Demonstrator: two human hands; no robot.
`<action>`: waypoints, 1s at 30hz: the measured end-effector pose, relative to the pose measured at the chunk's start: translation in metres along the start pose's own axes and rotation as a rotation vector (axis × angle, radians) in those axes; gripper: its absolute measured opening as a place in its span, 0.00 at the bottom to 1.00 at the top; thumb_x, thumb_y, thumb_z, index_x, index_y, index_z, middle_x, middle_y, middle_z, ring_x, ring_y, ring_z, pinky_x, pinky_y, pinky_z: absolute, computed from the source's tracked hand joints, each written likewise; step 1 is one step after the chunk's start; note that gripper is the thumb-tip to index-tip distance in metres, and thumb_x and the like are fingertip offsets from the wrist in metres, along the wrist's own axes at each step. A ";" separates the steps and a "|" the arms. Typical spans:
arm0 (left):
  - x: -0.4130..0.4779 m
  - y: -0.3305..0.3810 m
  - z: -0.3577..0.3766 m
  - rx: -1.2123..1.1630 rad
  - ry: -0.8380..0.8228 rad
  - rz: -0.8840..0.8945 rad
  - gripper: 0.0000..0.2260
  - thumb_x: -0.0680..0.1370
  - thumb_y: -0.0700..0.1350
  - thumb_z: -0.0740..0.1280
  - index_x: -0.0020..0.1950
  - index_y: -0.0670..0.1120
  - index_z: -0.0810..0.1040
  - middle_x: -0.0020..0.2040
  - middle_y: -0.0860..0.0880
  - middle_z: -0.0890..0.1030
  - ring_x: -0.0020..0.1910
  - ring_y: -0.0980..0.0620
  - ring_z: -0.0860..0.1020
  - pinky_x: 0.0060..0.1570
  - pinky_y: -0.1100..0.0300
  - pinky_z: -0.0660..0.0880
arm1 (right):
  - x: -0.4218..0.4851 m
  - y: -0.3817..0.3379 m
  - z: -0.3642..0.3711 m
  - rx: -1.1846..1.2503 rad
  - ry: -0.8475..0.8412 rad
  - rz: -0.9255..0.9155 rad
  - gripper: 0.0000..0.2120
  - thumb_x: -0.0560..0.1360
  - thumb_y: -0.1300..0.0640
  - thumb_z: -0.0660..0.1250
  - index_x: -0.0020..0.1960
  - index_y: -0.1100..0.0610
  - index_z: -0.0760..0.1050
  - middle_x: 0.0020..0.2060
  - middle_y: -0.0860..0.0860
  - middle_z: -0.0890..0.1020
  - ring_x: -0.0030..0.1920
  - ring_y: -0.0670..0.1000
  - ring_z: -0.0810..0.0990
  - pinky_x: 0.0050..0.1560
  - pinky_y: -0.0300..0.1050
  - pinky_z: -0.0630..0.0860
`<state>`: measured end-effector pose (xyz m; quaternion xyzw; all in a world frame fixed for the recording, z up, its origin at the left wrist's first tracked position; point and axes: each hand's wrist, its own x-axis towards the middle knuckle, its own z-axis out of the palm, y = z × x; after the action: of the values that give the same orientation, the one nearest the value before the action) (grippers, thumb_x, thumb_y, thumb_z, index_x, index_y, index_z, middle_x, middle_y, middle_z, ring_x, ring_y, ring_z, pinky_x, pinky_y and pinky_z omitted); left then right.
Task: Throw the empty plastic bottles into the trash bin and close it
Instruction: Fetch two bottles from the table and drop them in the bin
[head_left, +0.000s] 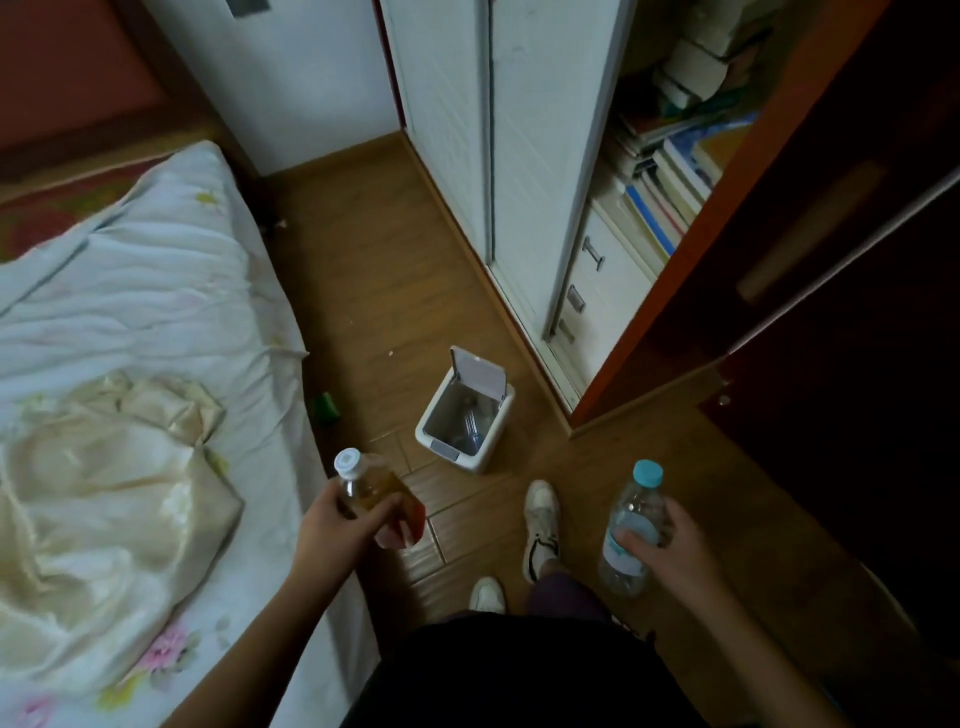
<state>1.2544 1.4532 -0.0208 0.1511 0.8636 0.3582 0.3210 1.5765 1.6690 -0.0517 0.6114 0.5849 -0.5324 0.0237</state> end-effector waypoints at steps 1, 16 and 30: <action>0.009 0.007 0.001 -0.006 0.007 -0.010 0.18 0.72 0.48 0.78 0.59 0.47 0.80 0.49 0.52 0.85 0.46 0.60 0.81 0.40 0.69 0.72 | 0.014 -0.012 -0.001 0.001 -0.026 -0.010 0.41 0.63 0.42 0.78 0.72 0.49 0.67 0.61 0.49 0.79 0.59 0.52 0.80 0.56 0.56 0.82; 0.134 0.046 0.037 -0.132 0.166 -0.252 0.30 0.62 0.64 0.77 0.60 0.51 0.79 0.50 0.53 0.85 0.49 0.56 0.83 0.47 0.62 0.79 | 0.205 -0.171 0.063 -0.187 -0.418 -0.183 0.50 0.52 0.25 0.71 0.70 0.45 0.69 0.62 0.44 0.78 0.61 0.48 0.79 0.56 0.53 0.82; 0.289 -0.091 0.144 -0.210 0.081 -0.290 0.28 0.68 0.52 0.80 0.63 0.53 0.73 0.53 0.57 0.82 0.50 0.61 0.81 0.48 0.63 0.79 | 0.340 -0.107 0.214 -0.237 -0.315 -0.124 0.33 0.71 0.53 0.76 0.72 0.50 0.67 0.66 0.48 0.77 0.61 0.44 0.76 0.45 0.32 0.76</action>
<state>1.1304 1.6071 -0.2924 -0.0240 0.8464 0.4021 0.3484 1.2789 1.7982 -0.3118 0.4767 0.6689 -0.5493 0.1537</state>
